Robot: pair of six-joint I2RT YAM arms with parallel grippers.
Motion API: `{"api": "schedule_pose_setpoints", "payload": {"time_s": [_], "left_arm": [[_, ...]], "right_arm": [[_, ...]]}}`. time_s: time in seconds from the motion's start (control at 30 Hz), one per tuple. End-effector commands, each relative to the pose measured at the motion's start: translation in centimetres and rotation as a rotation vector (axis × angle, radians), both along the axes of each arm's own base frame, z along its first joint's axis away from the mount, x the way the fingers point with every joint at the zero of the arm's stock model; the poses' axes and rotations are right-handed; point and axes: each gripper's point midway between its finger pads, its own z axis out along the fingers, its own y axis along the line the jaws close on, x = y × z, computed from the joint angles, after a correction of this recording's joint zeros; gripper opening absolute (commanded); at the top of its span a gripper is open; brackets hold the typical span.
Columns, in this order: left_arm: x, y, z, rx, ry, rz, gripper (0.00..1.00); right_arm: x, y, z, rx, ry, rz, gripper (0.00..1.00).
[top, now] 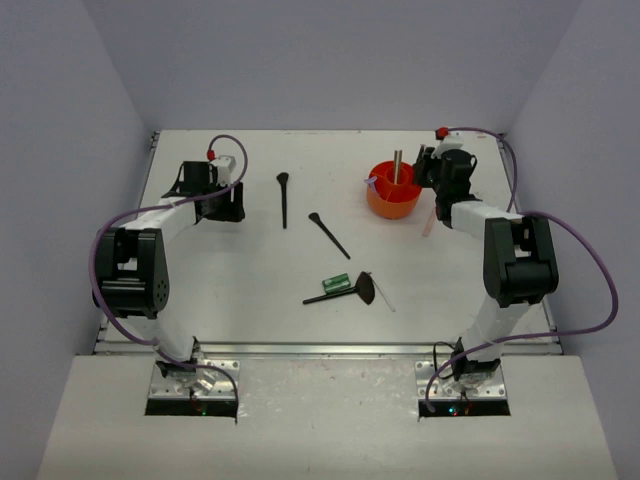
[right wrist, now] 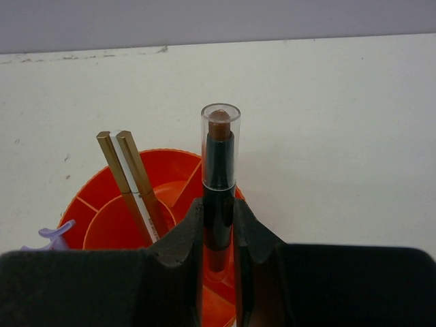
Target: Organize the makeup
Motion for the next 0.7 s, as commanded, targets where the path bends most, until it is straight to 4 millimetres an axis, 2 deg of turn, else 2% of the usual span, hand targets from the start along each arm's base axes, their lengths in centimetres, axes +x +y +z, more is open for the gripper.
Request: {"api": "schedule_pose_setpoints", "payload": {"time_s": [0.0,0.23,0.27,0.3,0.37,0.53,0.67], "left_arm": [[0.9,0.6,0.6,0.006,-0.027,0.01,0.61],[0.9,0.7,0.2,0.002,-0.022,0.012,0.62],[0.9,0.6,0.3,-0.001,-0.023,0.01,0.62],[1.0,0.6,0.4,-0.004,-0.025,0.012,0.62],[1.0,0.6,0.4,-0.008,-0.024,0.016,0.62],[1.0,0.3,0.5,-0.022,-0.024,0.011,0.62],[1.0,0.3,0.6,-0.026,-0.028,0.009,0.62]], "right_arm": [[1.3,-0.1,1.5,0.013,-0.069,-0.014,0.0],[1.0,0.4,1.1,0.026,-0.048,0.011,0.02],[0.9,0.5,1.0,0.029,-0.045,0.017,0.1],[0.7,0.7,1.1,0.036,-0.041,0.028,0.26],[0.5,0.8,1.2,0.043,-0.034,0.031,0.39],[-0.2,0.6,2.3,0.059,-0.043,0.017,0.55],[-0.9,0.0,5.5,0.05,-0.089,-0.014,0.64]]}}
